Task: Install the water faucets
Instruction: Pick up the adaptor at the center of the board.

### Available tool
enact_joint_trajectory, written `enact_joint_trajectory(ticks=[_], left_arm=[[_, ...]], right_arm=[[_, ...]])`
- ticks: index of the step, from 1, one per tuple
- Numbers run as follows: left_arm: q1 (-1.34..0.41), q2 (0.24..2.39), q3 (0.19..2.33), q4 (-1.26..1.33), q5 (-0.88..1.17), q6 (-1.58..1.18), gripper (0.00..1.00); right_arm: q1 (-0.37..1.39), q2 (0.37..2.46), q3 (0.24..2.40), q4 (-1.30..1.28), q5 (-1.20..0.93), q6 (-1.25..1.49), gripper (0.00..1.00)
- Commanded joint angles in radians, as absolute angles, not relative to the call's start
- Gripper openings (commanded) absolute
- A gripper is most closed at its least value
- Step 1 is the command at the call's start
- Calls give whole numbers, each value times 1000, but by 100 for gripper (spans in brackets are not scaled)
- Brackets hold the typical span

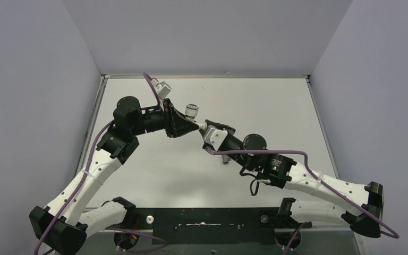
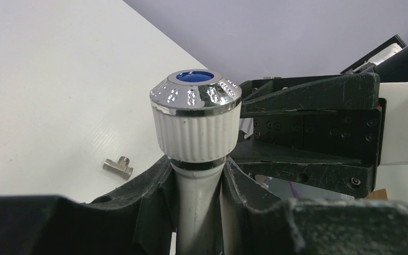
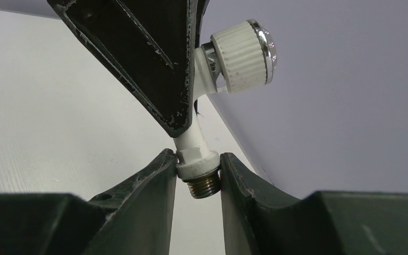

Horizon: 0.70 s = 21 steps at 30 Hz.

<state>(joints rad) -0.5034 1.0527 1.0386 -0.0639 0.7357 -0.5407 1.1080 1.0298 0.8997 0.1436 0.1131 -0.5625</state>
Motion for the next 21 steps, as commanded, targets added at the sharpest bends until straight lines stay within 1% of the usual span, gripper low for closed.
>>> enact_joint_trajectory(ticks=[1, 3, 4, 7, 9, 11, 13, 15, 17, 19, 21], left_arm=[[-504, 1061, 1101, -43, 745, -502, 0], [-503, 1063, 1113, -77, 728, -471, 0], [-502, 1063, 1120, -96, 711, -450, 0], [-494, 1058, 1140, -144, 662, -407, 0], [-474, 1052, 1148, -181, 622, -384, 0], [-435, 1047, 1147, -208, 594, -373, 0], [-395, 1040, 1139, -234, 562, -363, 0], [-375, 1032, 1137, -278, 498, -345, 0], [-367, 1026, 1137, -305, 462, -332, 0], [-367, 1020, 1130, -312, 450, -331, 0], [-367, 1017, 1121, -307, 449, -334, 0]], right_arm=[[1120, 1009, 949, 160, 102, -505, 19], [1120, 987, 940, 144, 106, -472, 35], [1120, 974, 933, 135, 111, -449, 41], [1120, 930, 908, 108, 126, -378, 52], [1120, 893, 886, 97, 148, -327, 55], [1120, 851, 856, 93, 195, -248, 56], [1120, 819, 822, 92, 308, -138, 56], [1119, 811, 810, 34, 444, 6, 57], [1112, 839, 834, -115, 544, 182, 59], [1089, 905, 881, -274, 600, 322, 64], [1017, 983, 917, -400, 566, 439, 67]])
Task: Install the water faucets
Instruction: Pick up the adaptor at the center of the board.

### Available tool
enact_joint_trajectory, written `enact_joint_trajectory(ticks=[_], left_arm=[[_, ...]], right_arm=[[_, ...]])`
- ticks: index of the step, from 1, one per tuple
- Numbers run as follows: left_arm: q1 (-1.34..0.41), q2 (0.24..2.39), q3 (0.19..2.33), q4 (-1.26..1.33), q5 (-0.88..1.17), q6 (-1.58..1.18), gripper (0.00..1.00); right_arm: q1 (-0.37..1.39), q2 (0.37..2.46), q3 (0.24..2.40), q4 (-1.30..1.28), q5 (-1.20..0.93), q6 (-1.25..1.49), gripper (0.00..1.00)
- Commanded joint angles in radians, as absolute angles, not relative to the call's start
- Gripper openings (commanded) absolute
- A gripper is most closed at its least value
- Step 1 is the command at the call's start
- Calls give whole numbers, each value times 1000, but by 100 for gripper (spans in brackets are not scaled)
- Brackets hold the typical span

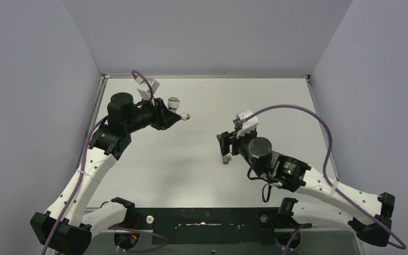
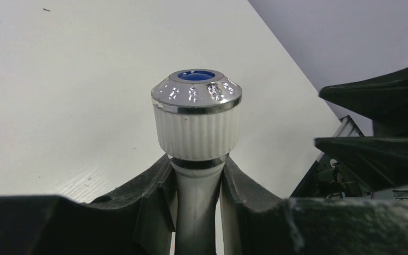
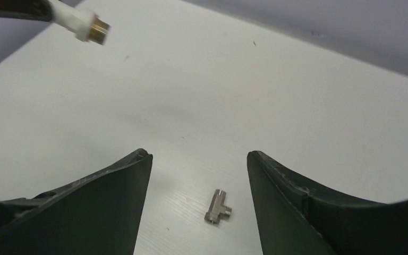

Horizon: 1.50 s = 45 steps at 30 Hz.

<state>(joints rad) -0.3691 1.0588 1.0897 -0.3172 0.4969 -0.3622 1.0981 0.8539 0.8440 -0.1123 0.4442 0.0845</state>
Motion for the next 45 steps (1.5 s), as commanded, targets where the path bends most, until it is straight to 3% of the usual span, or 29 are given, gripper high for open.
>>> enact_joint_trajectory(ticks=[1, 8, 15, 24, 37, 45], left_arm=[[-367, 1016, 1118, -305, 451, -337, 0], [-365, 997, 1097, -310, 451, -344, 0], [-364, 973, 1085, -324, 450, -349, 0], [-362, 959, 1074, -333, 453, -352, 0], [-362, 947, 1071, -345, 446, -340, 0], [-362, 945, 1067, -344, 449, -342, 0]], right_arm=[[940, 1021, 935, -448, 504, 480, 68], [683, 1263, 964, -521, 129, 470, 71], [609, 1524, 1106, -592, -101, 329, 69], [609, 1771, 1258, -711, -135, 270, 55], [609, 1866, 1317, -768, -158, 246, 45], [611, 1920, 1383, -817, -174, 241, 46]])
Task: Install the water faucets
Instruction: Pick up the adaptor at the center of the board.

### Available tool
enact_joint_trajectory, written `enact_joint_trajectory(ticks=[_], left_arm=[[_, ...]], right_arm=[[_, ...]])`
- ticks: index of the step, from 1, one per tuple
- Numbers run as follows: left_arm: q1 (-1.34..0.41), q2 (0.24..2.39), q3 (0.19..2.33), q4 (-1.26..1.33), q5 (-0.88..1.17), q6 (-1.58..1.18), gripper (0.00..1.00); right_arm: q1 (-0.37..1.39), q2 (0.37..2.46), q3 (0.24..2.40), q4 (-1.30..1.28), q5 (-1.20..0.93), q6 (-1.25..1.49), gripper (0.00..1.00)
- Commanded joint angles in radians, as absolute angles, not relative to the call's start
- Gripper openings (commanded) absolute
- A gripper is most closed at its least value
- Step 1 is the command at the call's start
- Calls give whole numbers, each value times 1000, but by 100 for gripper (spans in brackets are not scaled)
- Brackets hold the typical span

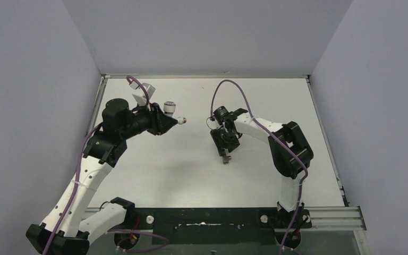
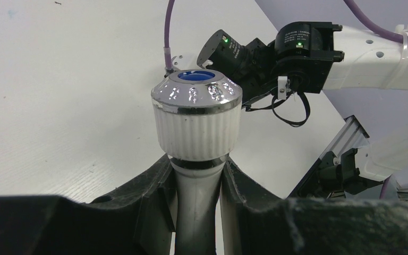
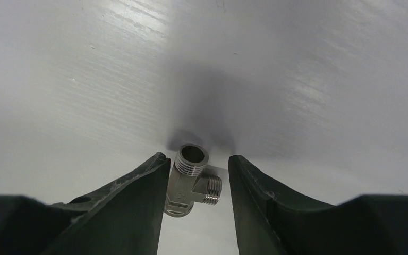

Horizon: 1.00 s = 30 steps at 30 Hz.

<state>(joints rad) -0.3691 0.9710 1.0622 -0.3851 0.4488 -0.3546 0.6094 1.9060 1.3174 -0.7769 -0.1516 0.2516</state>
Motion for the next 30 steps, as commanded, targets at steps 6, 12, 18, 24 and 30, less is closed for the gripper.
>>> enact_joint_trajectory(ticks=[6, 12, 18, 24, 30], left_arm=[[-362, 943, 1068, -345, 449, -339, 0], [-362, 939, 1066, -354, 443, -330, 0], [-362, 936, 1060, -355, 439, -323, 0], [-362, 929, 1058, -358, 433, -322, 0], [-362, 919, 1063, -370, 420, -319, 0]], right_arm=[[610, 1971, 1434, -866, -172, 258, 44], [612, 2017, 1480, -924, -151, 260, 40], [614, 2040, 1500, -946, -151, 260, 35], [611, 2037, 1508, -947, -170, 259, 23], [608, 1965, 1514, -912, -165, 271, 8]])
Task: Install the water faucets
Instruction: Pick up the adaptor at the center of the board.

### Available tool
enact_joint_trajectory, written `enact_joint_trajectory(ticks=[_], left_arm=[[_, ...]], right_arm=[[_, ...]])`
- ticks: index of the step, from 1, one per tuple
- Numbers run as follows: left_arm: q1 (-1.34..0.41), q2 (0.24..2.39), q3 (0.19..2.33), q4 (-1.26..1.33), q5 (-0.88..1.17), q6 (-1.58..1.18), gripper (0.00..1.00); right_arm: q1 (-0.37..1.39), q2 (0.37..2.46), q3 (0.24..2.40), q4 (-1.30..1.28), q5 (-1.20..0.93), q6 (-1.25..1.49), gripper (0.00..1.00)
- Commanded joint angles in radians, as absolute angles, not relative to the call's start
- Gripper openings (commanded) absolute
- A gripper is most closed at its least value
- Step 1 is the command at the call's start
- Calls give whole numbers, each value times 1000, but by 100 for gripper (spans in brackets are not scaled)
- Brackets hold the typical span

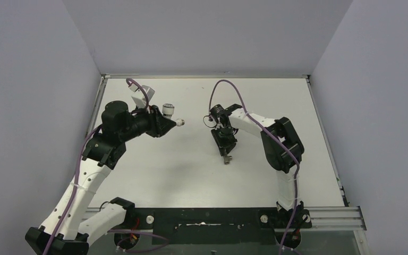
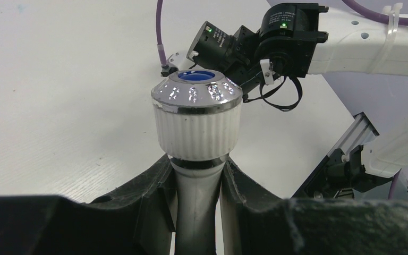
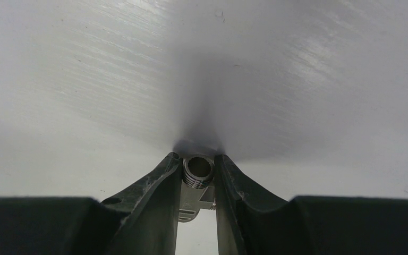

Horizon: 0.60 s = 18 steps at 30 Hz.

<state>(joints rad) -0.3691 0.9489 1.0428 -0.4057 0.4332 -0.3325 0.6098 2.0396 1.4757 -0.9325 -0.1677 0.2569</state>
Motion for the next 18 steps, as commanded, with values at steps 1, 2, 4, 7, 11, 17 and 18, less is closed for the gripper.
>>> enact_joint_trajectory(ticks=[1, 2, 4, 7, 11, 17, 18], left_arm=[[-362, 919, 1064, -370, 418, -319, 0], [-362, 919, 1065, -371, 415, -320, 0], [-362, 919, 1072, -372, 409, -318, 0], [-362, 916, 1084, -377, 389, -312, 0], [-362, 917, 1092, -377, 373, -310, 0], [-360, 924, 1092, -359, 380, -327, 0], [-360, 923, 1091, -357, 380, -330, 0]], right_arm=[[607, 1943, 1513, -901, -154, 271, 6], [607, 1918, 1508, -886, -139, 271, 3], [607, 1852, 1487, -835, -113, 265, 0], [618, 1733, 1397, -702, -40, 253, 0], [673, 1550, 1217, -427, 81, 220, 0], [721, 1288, 811, 196, 150, 189, 0], [723, 1262, 750, 299, 154, 180, 0]])
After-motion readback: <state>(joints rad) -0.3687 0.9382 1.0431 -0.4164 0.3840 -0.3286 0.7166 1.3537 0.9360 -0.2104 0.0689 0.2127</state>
